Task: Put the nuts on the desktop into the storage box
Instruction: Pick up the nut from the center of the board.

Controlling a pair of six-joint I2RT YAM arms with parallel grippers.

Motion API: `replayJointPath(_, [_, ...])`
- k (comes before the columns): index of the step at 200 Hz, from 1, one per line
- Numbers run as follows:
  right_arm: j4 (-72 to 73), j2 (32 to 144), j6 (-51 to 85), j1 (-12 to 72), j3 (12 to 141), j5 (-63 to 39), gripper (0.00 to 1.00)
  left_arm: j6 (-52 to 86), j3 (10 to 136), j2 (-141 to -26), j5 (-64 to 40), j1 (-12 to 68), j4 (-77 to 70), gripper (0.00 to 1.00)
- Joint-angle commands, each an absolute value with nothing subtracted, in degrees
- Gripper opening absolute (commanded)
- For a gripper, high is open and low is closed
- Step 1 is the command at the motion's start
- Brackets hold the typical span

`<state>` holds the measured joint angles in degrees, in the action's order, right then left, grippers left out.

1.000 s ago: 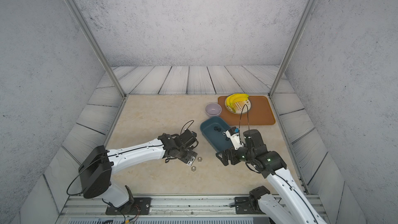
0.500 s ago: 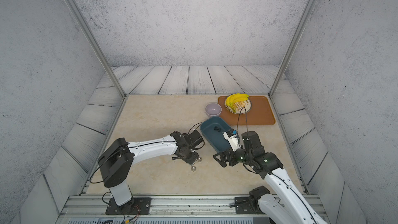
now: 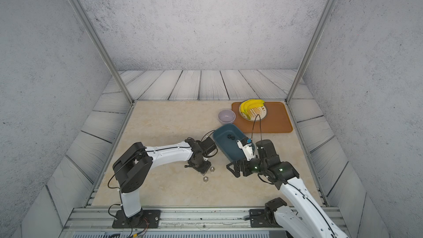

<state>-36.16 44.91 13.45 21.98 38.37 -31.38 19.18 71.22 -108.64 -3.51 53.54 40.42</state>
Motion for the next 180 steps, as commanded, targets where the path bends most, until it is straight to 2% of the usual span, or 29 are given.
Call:
replayJointPath(1, [-35.7, 45.3, 14.2, 22.4, 38.6, -31.4, 0.99, 18.1, 72.6, -109.7, -5.0, 53.2, 40.2, 0.53])
replayJointPath(69, [-36.0, 45.6, 14.7, 22.4, 38.9, -31.1, 0.99, 17.9, 73.3, -111.6, -4.9, 52.9, 39.7, 0.45])
replayJointPath(78, [-36.1, 45.7, 14.8, 22.4, 39.0, -31.2, 0.99, 18.0, 73.3, -111.5, -4.8, 52.8, 39.7, 0.4])
replayJointPath(104, [-36.2, 45.6, 14.7, 22.4, 39.1, -31.4, 0.99, 18.2, 72.6, -110.8, -4.5, 52.8, 39.2, 0.37])
replayJointPath(114, [-36.1, 45.7, 14.5, 22.4, 39.1, -31.4, 0.99, 18.1, 72.3, -110.4, -4.9, 52.8, 38.9, 0.31])
replayJointPath(147, [-38.2, 47.7, 11.2, 22.4, 40.9, -34.1, 0.99, 18.0, 71.6, -108.9, -5.2, 52.9, 38.4, 0.28])
replayJointPath(180, [-38.7, 49.6, 13.3, 22.6, 42.1, -32.4, 0.99, 18.1, 71.1, -106.8, -5.8, 52.9, 38.1, 0.27])
